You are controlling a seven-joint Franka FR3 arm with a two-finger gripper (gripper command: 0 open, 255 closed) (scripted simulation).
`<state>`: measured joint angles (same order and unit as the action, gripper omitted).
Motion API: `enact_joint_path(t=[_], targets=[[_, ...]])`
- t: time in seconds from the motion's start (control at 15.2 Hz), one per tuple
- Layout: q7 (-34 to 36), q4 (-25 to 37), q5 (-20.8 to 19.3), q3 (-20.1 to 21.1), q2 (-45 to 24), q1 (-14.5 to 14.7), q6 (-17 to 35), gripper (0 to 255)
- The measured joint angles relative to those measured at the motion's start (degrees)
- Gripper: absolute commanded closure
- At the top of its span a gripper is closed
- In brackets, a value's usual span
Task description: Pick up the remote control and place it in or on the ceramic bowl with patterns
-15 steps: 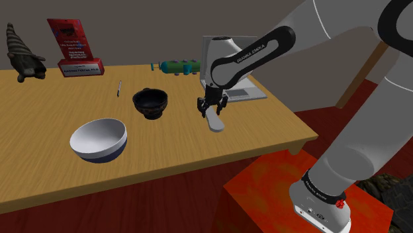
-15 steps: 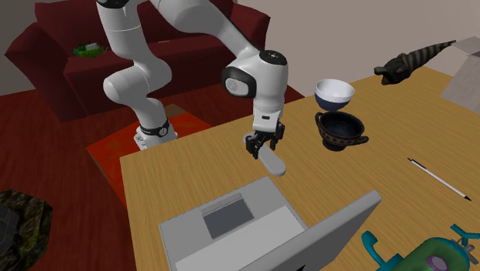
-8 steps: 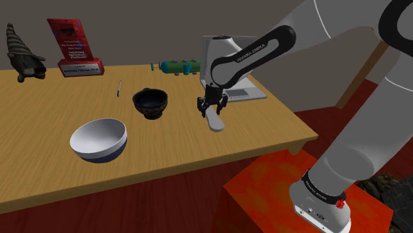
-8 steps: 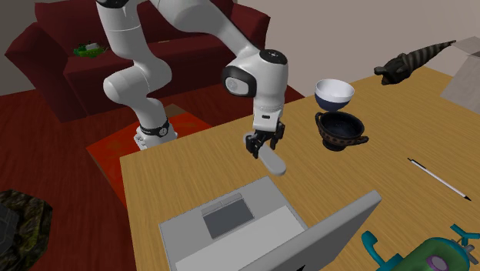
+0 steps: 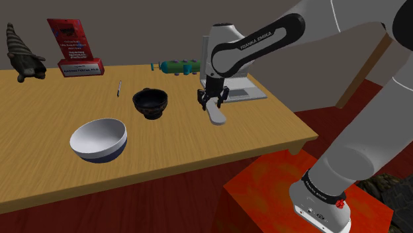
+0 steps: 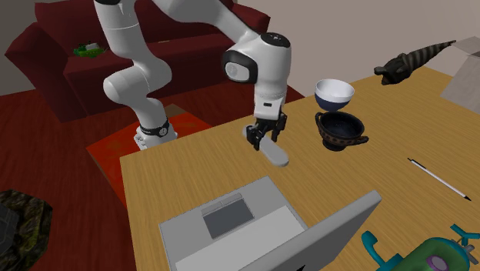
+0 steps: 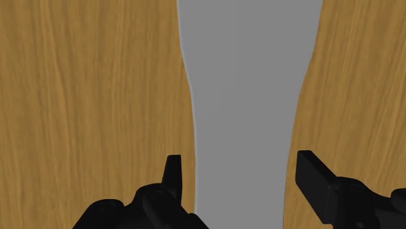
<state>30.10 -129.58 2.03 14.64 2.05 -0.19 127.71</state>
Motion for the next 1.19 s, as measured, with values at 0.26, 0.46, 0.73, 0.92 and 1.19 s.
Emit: enact_joint_path(t=[0.26,0.46,0.73,0.92,1.19], targets=[[-0.27,1.47,0.44,-0.08,1.71,-0.02,-3.14,255],[-0.43,2.67,0.68,-0.16,2.79,-0.03,-5.39,255],[-0.65,4.34,0.98,-0.29,4.16,-0.06,-8.40,255],[-0.80,6.29,1.02,-0.43,4.58,-0.16,-10.76,255],[-0.92,8.09,1.27,-0.55,5.88,-0.17,-13.84,255]])
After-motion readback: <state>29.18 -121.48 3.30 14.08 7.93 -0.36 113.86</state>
